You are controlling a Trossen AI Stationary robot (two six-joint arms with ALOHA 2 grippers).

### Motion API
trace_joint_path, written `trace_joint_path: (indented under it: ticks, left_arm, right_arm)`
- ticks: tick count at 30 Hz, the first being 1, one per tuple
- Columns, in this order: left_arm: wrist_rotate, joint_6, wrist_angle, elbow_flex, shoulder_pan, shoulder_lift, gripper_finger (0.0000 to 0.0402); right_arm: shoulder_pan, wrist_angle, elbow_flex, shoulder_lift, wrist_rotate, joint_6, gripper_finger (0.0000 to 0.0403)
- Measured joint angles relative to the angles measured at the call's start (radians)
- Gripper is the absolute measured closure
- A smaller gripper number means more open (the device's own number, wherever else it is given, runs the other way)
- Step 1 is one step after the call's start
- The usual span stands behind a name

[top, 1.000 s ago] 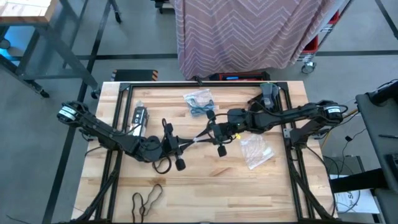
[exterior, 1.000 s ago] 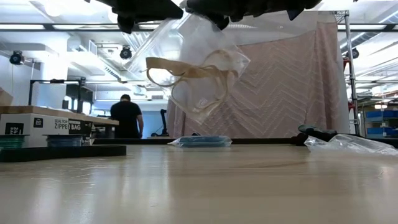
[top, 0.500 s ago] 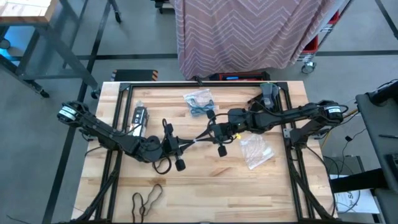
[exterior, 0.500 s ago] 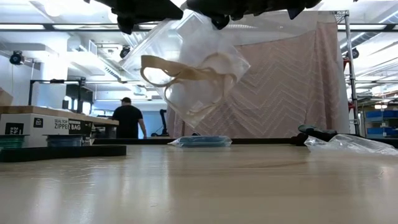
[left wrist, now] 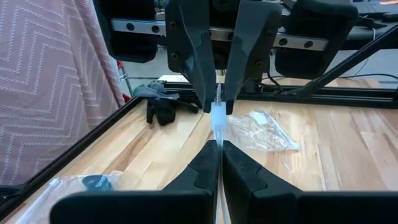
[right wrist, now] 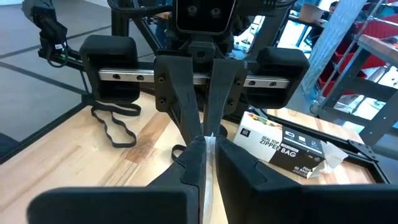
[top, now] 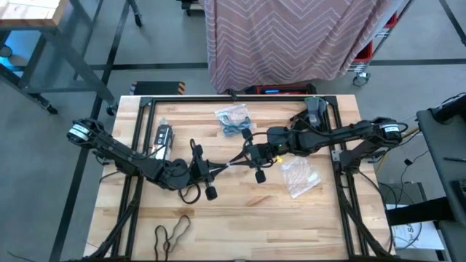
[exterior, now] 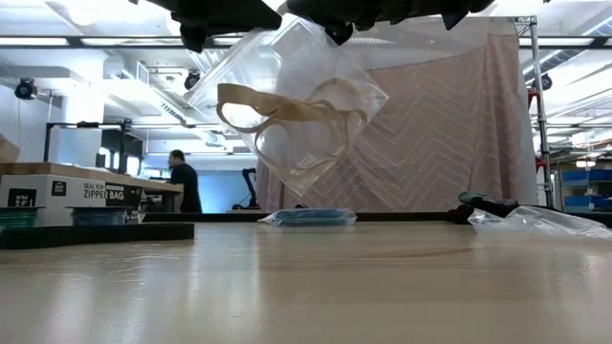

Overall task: Sort rubber bands
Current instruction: Close the transparent zip bag

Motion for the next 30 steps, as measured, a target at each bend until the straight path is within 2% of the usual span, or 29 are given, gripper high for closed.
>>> trace_joint_path:
  ticks: [25, 30]
  left_arm:
    - [-0.024, 0.020, 0.000, -0.005, 0.000, 0.001, 0.0401]
    - [-0.027, 0.023, 0.000, -0.004, 0.000, -0.004, 0.0401]
  right_arm:
    - [0.000, 0.022, 0.002, 0.051, 0.001, 0.019, 0.0384]
    - [-0.001, 0.032, 0.002, 0.046, 0.001, 0.062, 0.0380]
